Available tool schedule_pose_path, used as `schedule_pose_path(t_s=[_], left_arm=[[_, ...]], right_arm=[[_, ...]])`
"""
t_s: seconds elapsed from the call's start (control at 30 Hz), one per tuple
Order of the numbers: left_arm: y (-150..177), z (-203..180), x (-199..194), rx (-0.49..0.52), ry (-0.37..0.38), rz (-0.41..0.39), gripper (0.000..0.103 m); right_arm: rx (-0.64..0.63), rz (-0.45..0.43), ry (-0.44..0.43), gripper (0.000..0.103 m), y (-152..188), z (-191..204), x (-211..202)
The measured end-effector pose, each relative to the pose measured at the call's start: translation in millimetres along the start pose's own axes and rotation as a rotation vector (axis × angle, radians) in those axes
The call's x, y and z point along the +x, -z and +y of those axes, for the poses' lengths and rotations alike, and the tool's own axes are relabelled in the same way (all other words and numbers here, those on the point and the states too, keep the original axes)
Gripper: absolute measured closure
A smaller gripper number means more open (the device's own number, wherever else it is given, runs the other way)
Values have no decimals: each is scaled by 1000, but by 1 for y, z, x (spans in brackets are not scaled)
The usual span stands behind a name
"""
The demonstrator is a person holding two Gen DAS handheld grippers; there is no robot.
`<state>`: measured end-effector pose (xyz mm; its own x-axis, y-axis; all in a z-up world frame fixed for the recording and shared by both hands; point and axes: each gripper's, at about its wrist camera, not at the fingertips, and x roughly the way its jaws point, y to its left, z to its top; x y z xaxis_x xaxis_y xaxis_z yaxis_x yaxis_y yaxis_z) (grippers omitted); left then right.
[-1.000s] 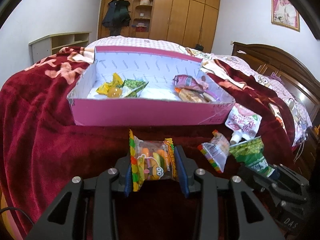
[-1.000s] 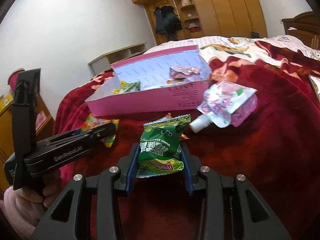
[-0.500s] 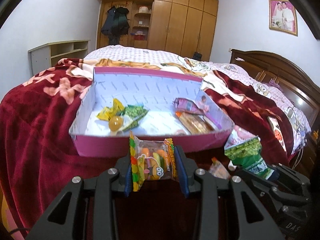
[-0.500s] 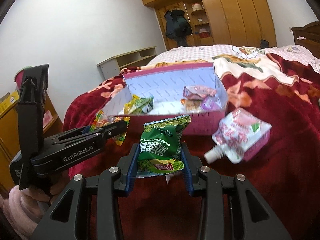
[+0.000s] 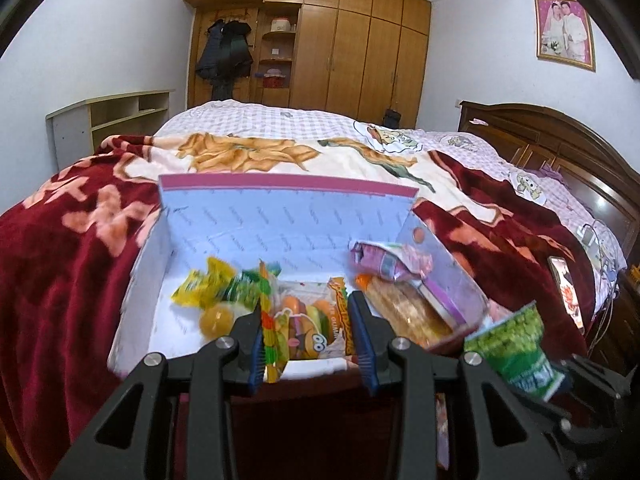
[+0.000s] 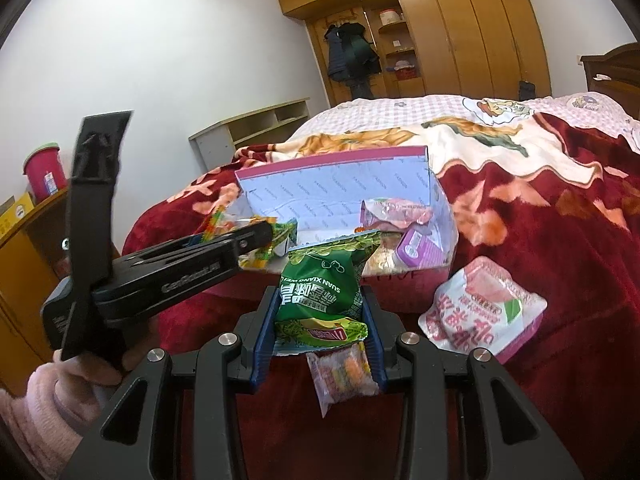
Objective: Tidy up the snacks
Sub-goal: 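Drop the striped candy bag in the box with left tool while right tool carries green bag, then lower the green snack bag into the pink box and open the right tool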
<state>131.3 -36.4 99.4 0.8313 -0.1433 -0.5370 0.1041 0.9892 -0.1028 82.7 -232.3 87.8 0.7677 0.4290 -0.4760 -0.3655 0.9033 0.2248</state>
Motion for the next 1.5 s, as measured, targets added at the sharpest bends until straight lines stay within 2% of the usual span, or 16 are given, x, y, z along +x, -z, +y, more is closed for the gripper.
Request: schedule_pose_path(t_s=[0.4, 0.7, 0.77, 0.83, 1.27, 1.5], left_arm=[[-24, 14, 49, -34, -47, 41, 65], [-29, 27, 64, -38, -110, 47, 64], [-28, 28, 67, -42, -127, 45, 55], [-27, 31, 69, -53, -142, 47, 52], [-24, 41, 73, -124, -136, 61, 50], [-23, 42, 75, -122, -138, 66, 50]], right_arm=[[17, 11, 0, 63, -10, -7, 17], [16, 24, -4, 63, -15, -5, 30], [13, 28, -3, 63, -16, -5, 33], [9, 31, -1, 63, -18, -5, 37], [-8, 51, 11, 63, -38, -10, 73], [-1, 63, 20, 63, -42, -11, 95]])
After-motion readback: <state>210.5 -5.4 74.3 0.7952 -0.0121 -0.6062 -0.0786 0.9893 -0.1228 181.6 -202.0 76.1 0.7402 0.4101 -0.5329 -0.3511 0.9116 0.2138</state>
